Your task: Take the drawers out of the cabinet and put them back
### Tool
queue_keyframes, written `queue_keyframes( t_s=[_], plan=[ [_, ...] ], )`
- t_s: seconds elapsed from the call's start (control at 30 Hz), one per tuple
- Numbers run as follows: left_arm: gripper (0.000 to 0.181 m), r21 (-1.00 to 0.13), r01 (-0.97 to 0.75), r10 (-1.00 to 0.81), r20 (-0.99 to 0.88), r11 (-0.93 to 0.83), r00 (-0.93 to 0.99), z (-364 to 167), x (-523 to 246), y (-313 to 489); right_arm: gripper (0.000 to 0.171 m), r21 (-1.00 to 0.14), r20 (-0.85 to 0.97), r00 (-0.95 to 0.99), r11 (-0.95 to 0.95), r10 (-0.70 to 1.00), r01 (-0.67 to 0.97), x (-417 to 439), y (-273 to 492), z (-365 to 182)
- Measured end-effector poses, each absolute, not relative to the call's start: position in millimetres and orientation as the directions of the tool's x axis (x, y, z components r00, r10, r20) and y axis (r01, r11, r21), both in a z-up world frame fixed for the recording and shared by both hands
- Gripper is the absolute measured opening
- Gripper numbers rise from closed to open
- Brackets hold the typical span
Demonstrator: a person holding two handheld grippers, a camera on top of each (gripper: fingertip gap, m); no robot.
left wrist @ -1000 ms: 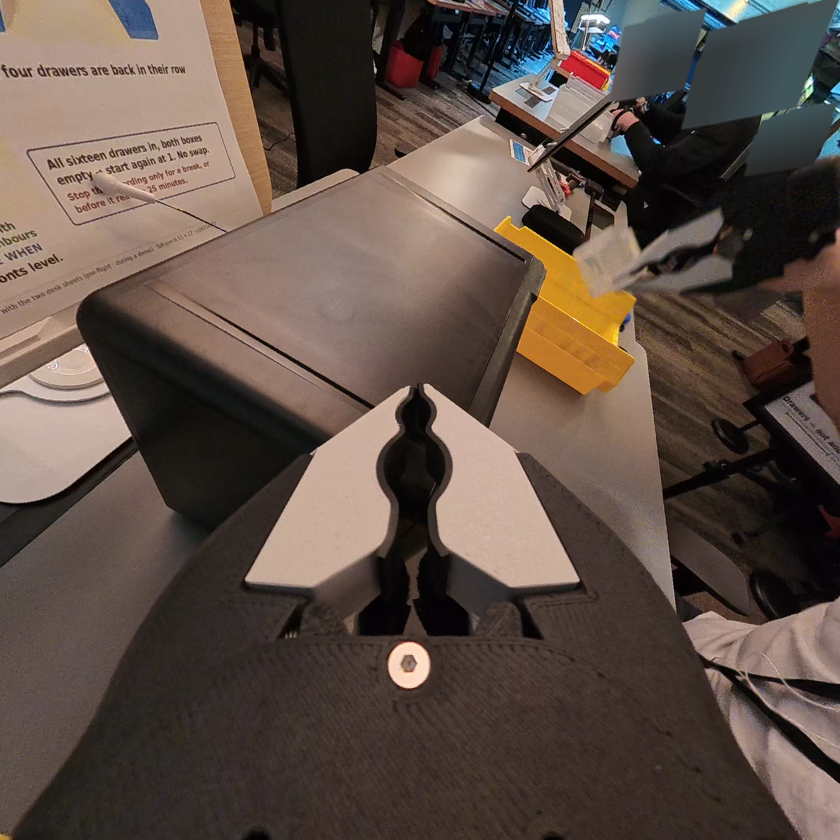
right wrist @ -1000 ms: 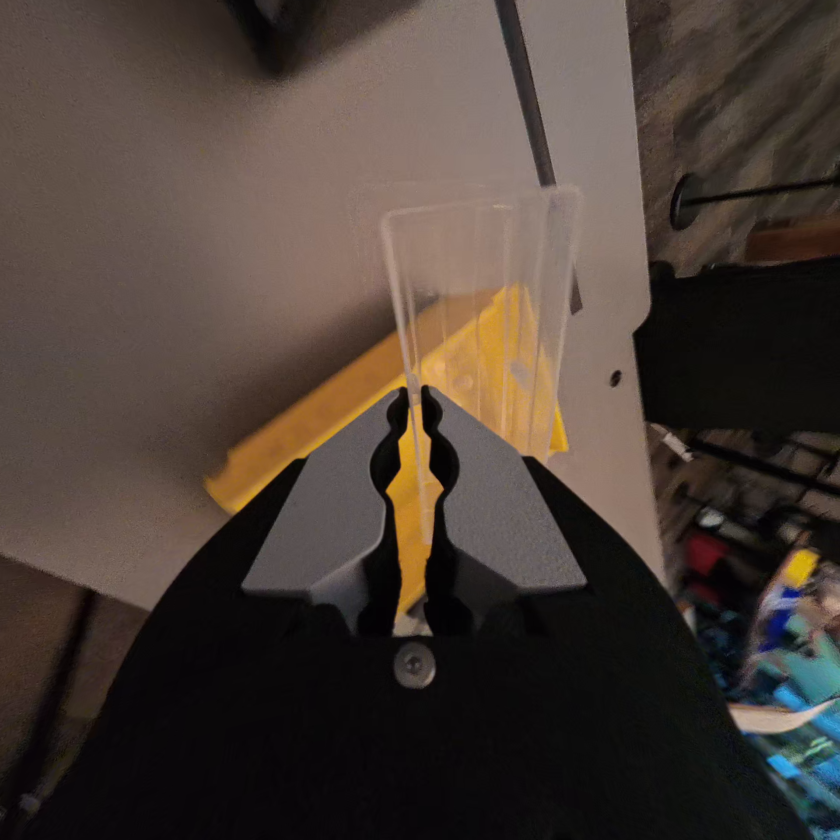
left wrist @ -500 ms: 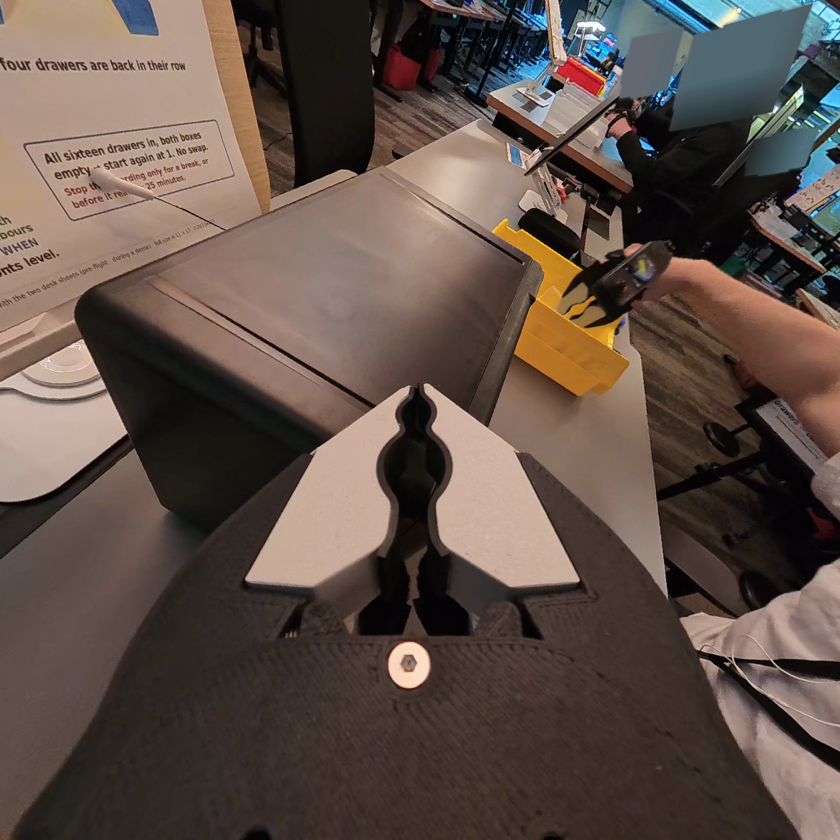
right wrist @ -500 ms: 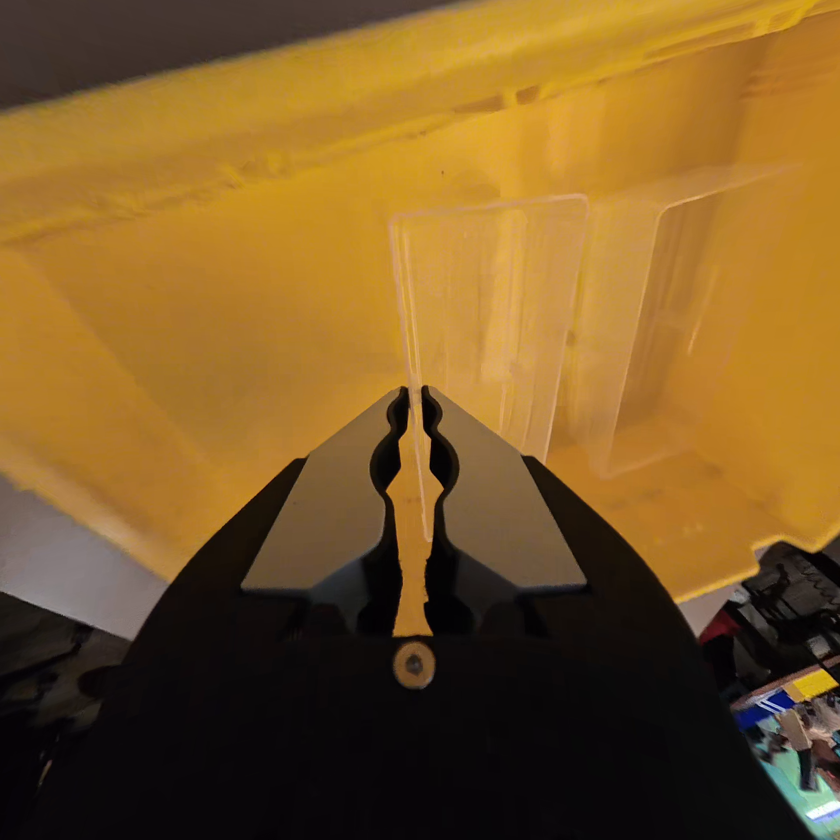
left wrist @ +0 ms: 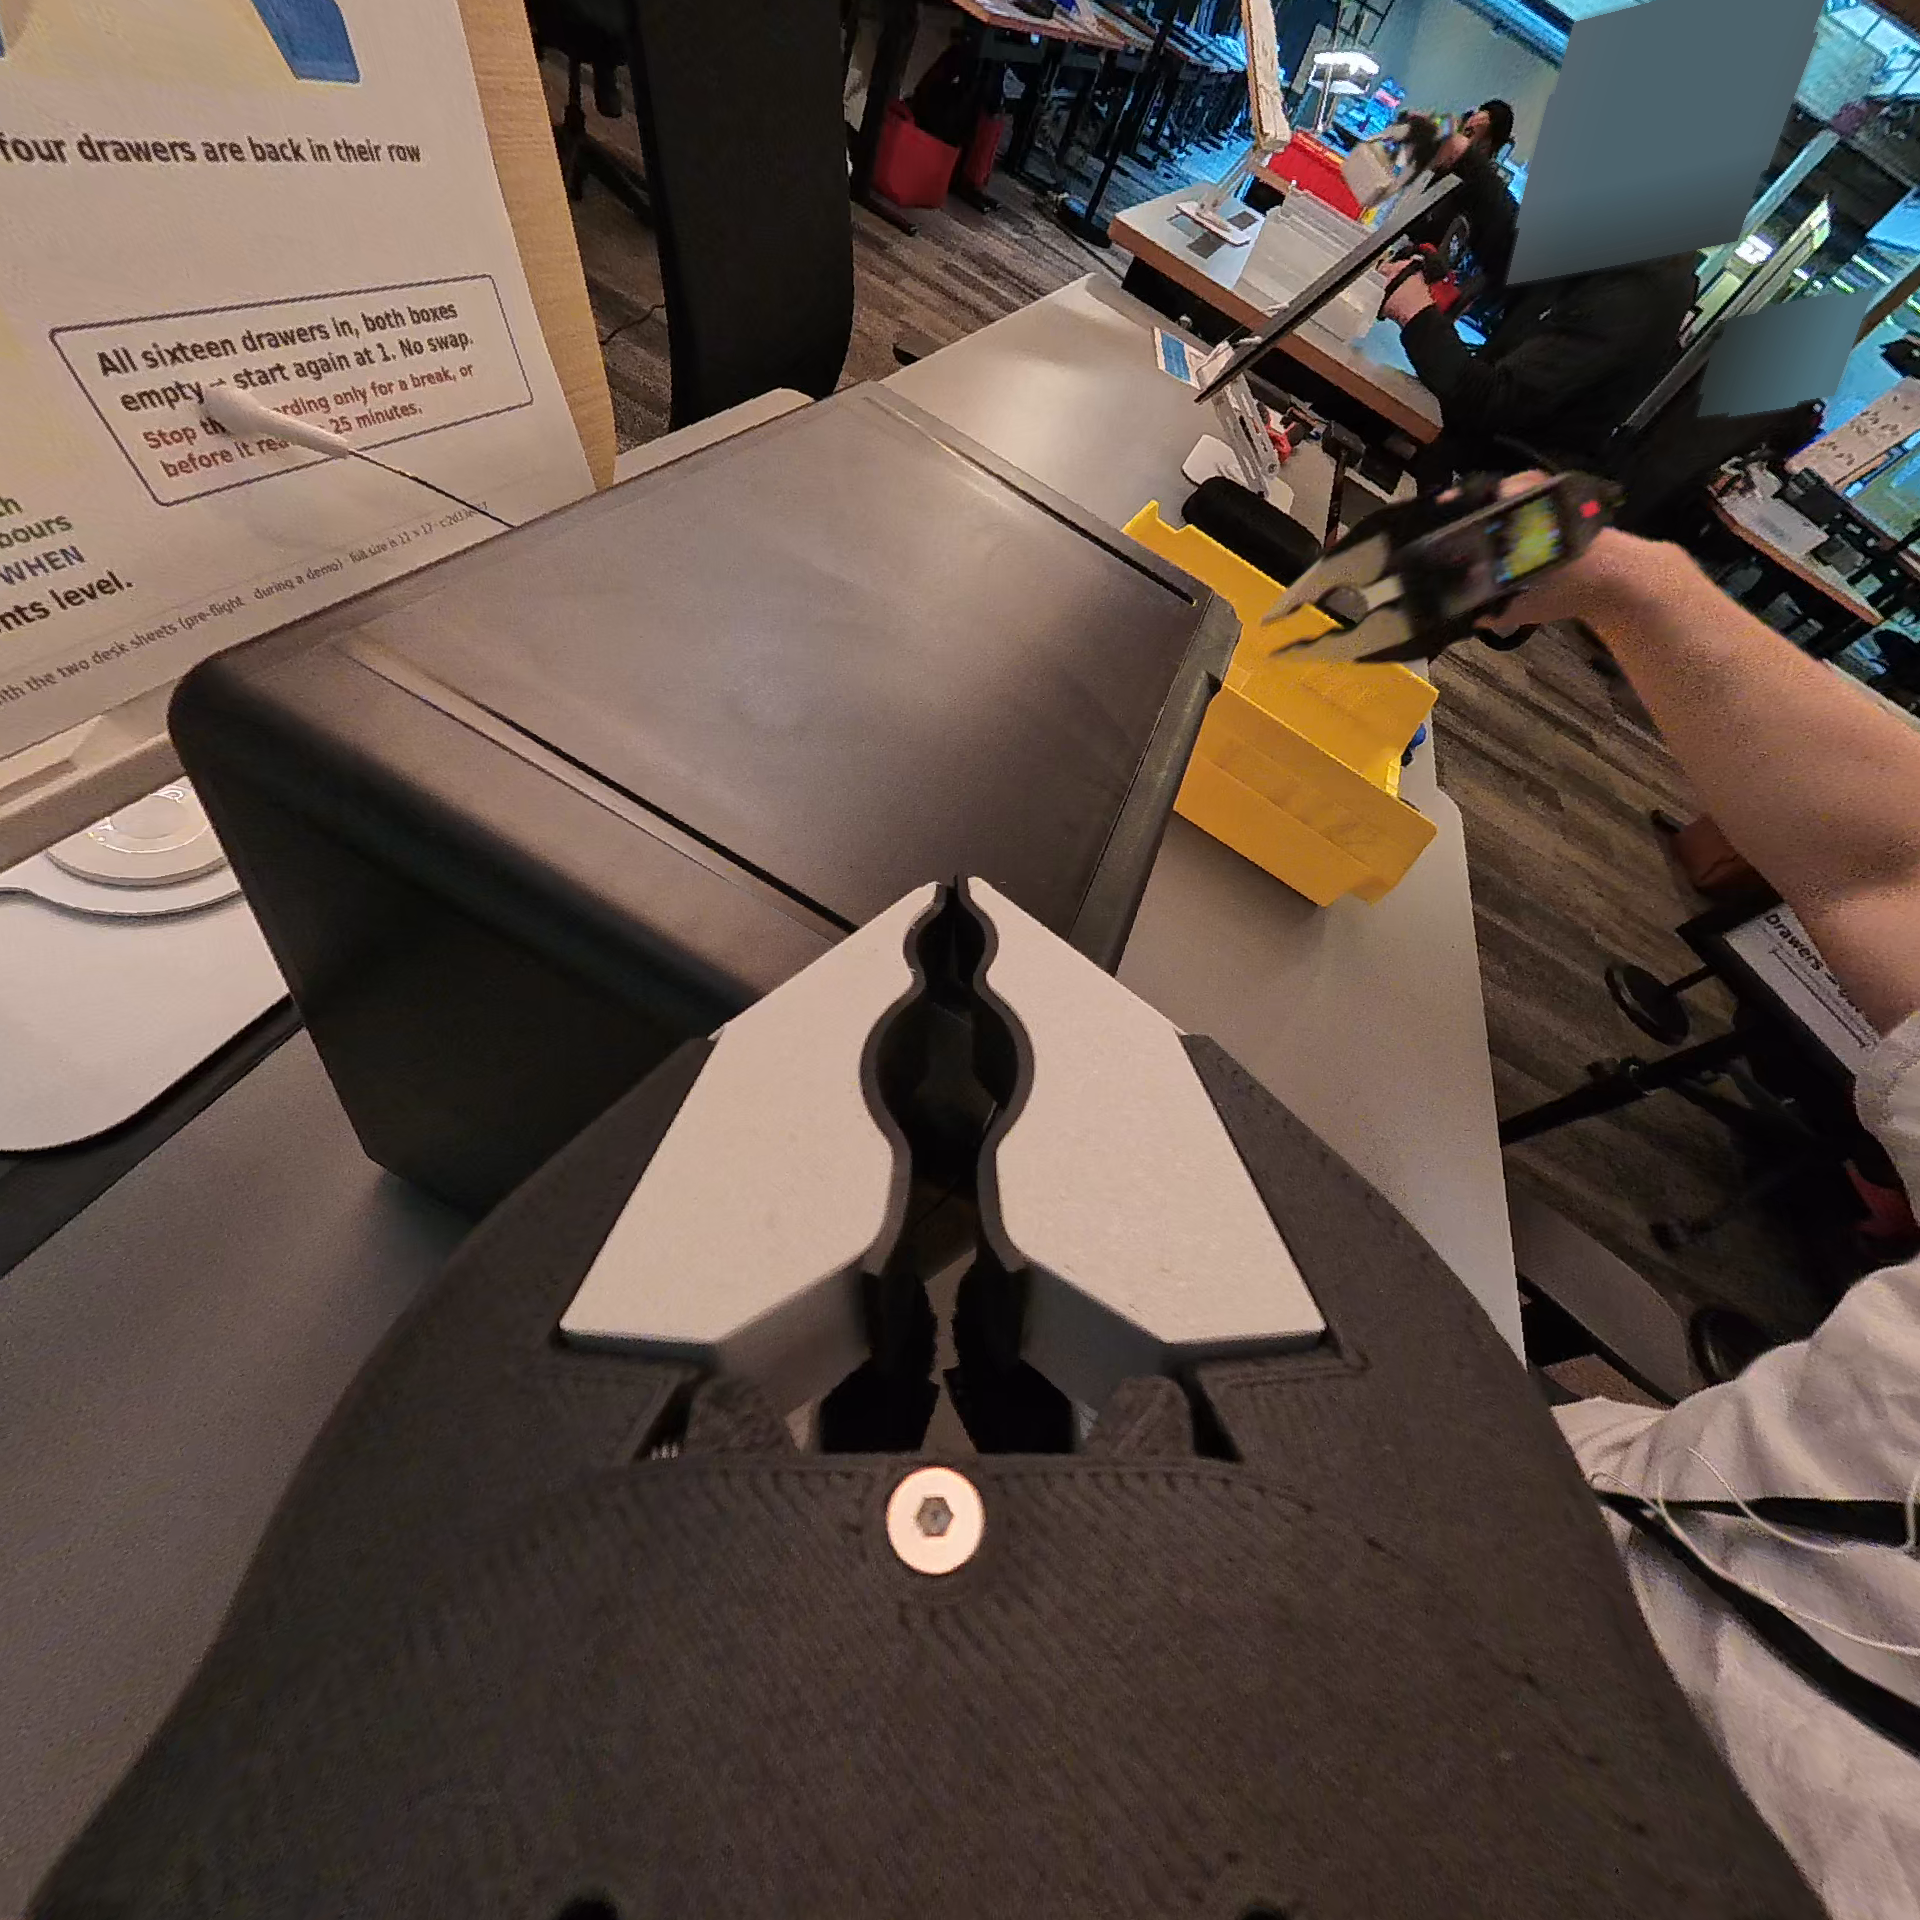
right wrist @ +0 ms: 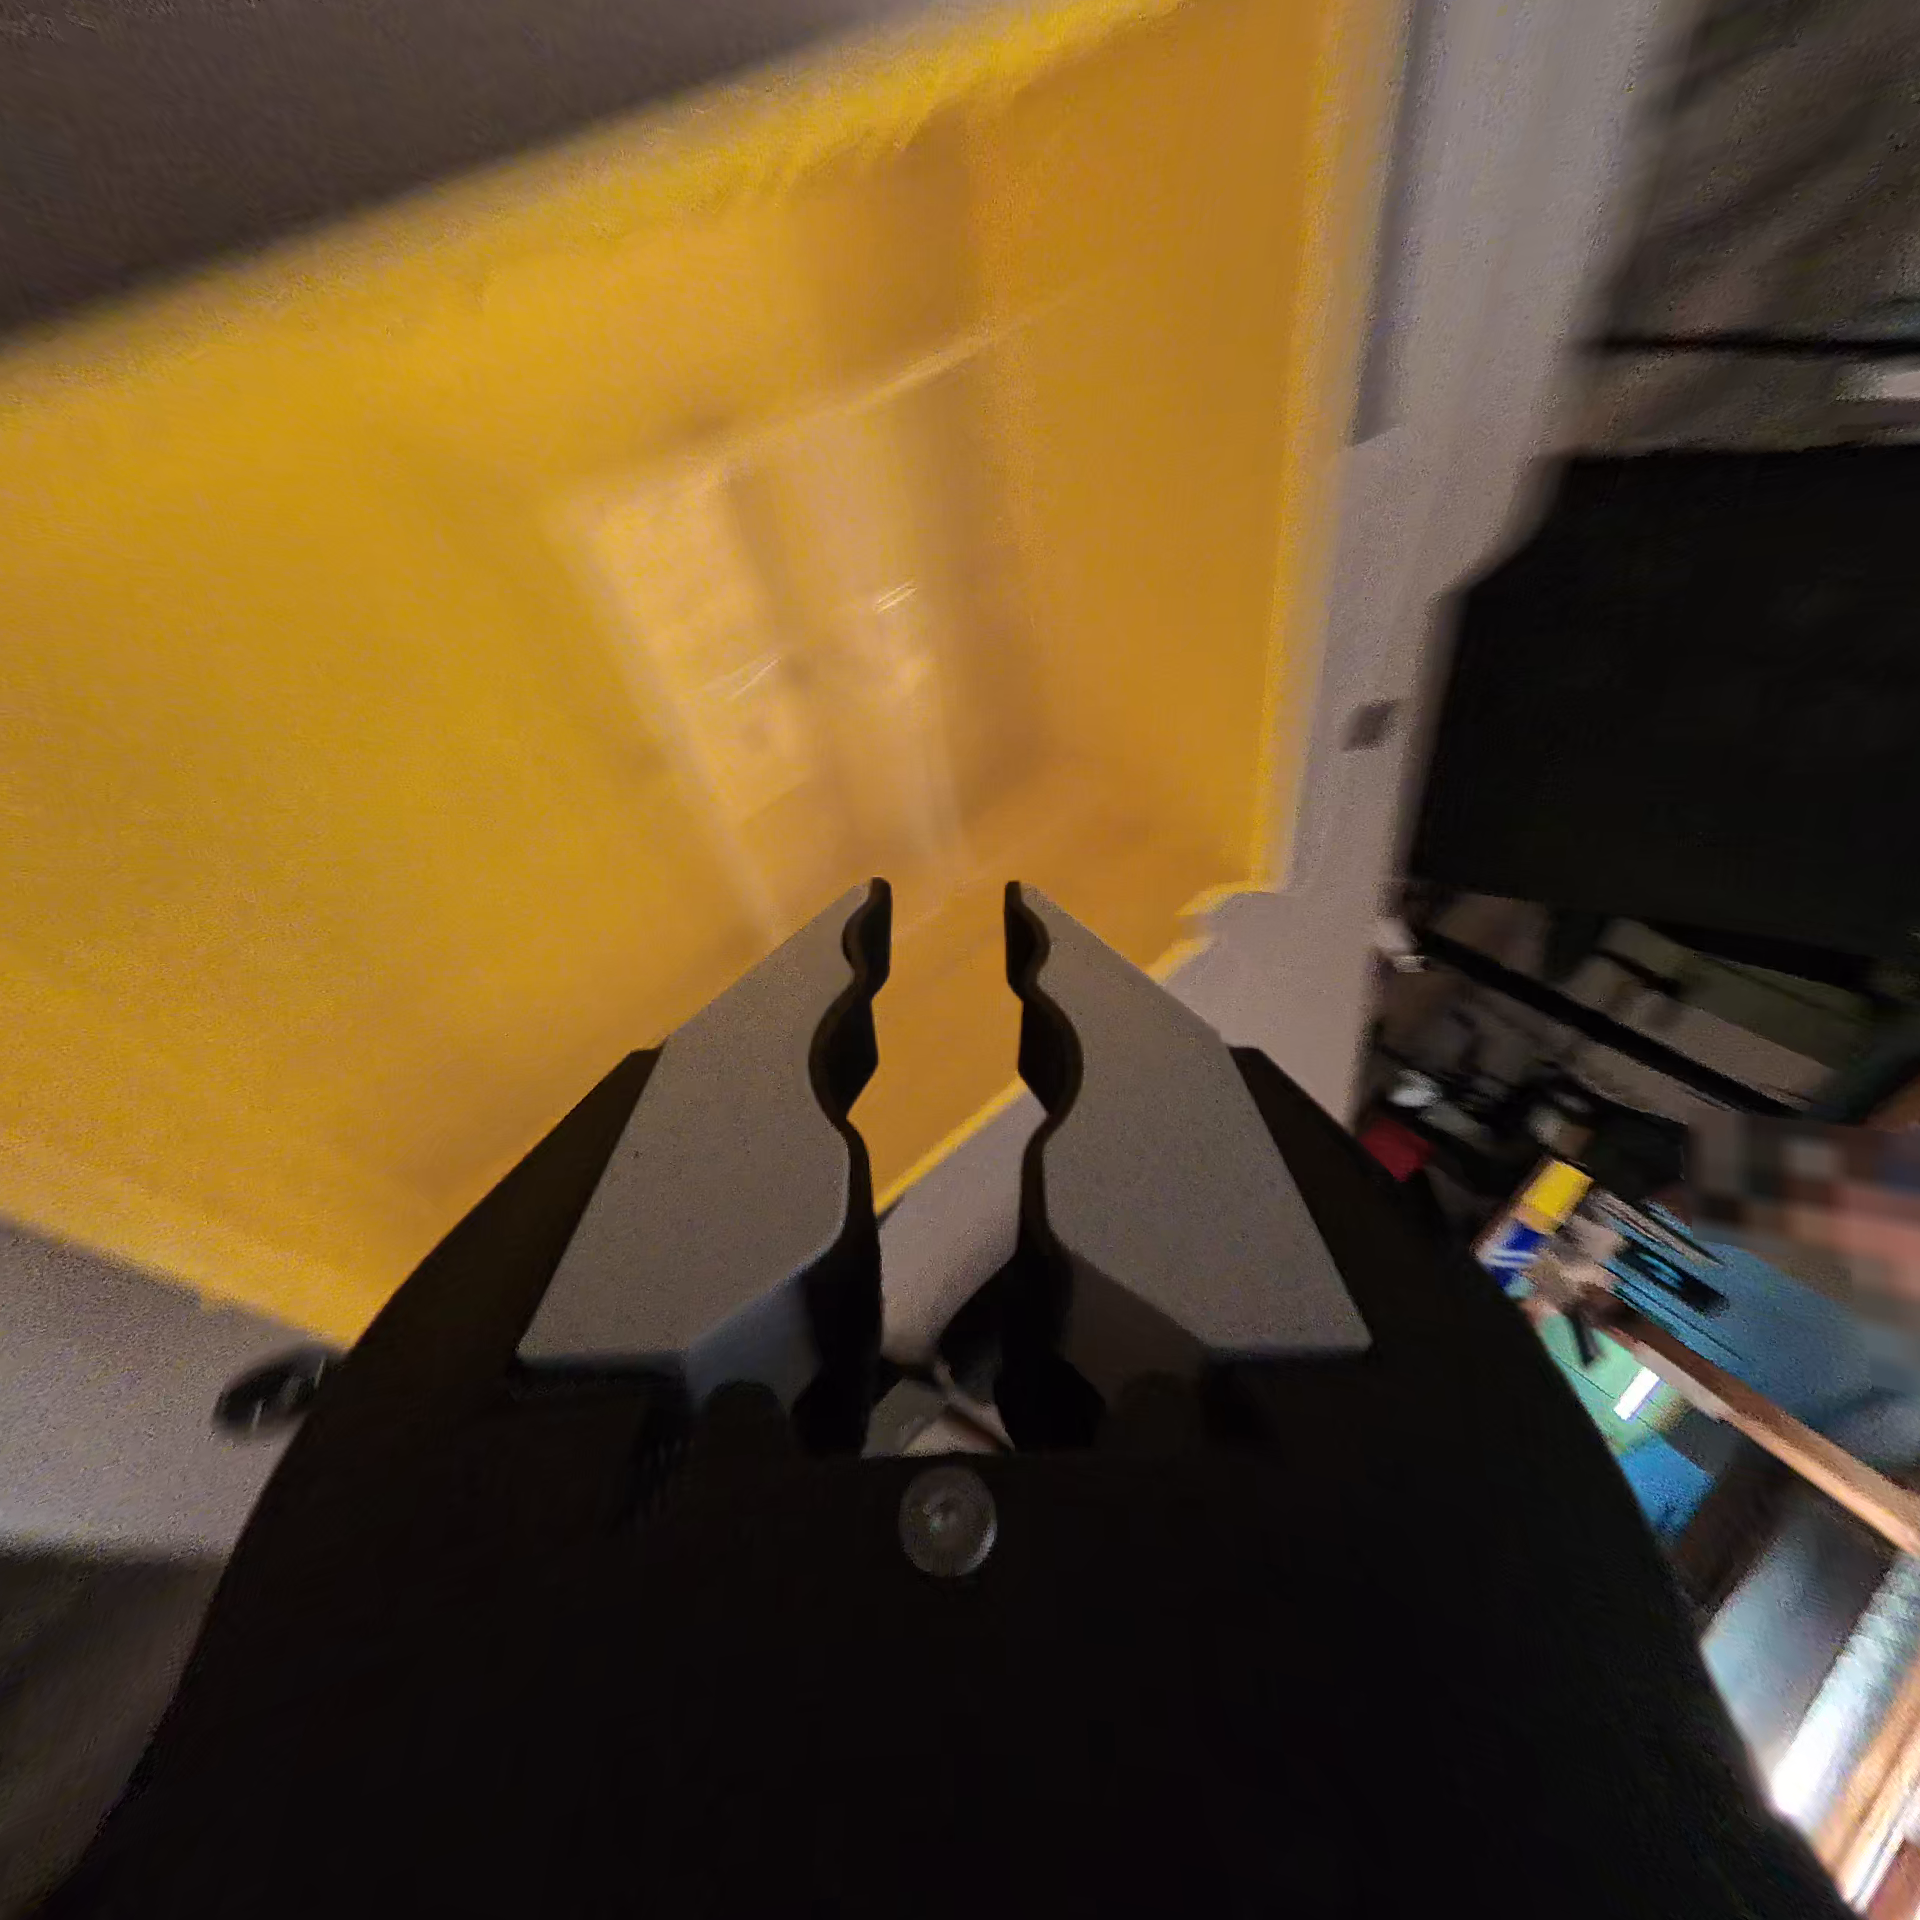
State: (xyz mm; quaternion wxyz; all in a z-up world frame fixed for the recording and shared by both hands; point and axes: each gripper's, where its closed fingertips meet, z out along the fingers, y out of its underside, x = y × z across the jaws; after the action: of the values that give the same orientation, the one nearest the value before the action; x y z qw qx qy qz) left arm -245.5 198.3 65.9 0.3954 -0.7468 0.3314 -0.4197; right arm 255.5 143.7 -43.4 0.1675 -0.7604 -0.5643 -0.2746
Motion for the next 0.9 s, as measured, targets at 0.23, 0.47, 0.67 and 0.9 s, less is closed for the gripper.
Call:
queue_keyframes(
  t_s=[0.23,0.47,0.67,0.9],
  plan=[
    [0.0,-0.87,-0.164,-0.828,0.363,-0.466,0.427,66,-245,198,0.036,-0.582,0.775,0.502,0.126,0.384,0.803,21,125,85],
    [0.0,-0.873,-0.173,-0.835,0.353,-0.457,0.422,66,-245,197,0.04,-0.297,0.95,0.226,0.402,0.216,0.866,-157,134,-24],
    [0.0,-0.872,-0.172,-0.84,0.363,-0.459,0.404,66,-245,196,0.017,0.007,0.999,0.01,0.461,-0.034,0.888,-206,155,-49],
    [0.0,-0.873,-0.174,-0.843,0.36,-0.456,0.399,66,-245,196,0.01,0.042,0.998,-0.019,0.386,-0.062,0.922,-209,173,-53]
  ],
)
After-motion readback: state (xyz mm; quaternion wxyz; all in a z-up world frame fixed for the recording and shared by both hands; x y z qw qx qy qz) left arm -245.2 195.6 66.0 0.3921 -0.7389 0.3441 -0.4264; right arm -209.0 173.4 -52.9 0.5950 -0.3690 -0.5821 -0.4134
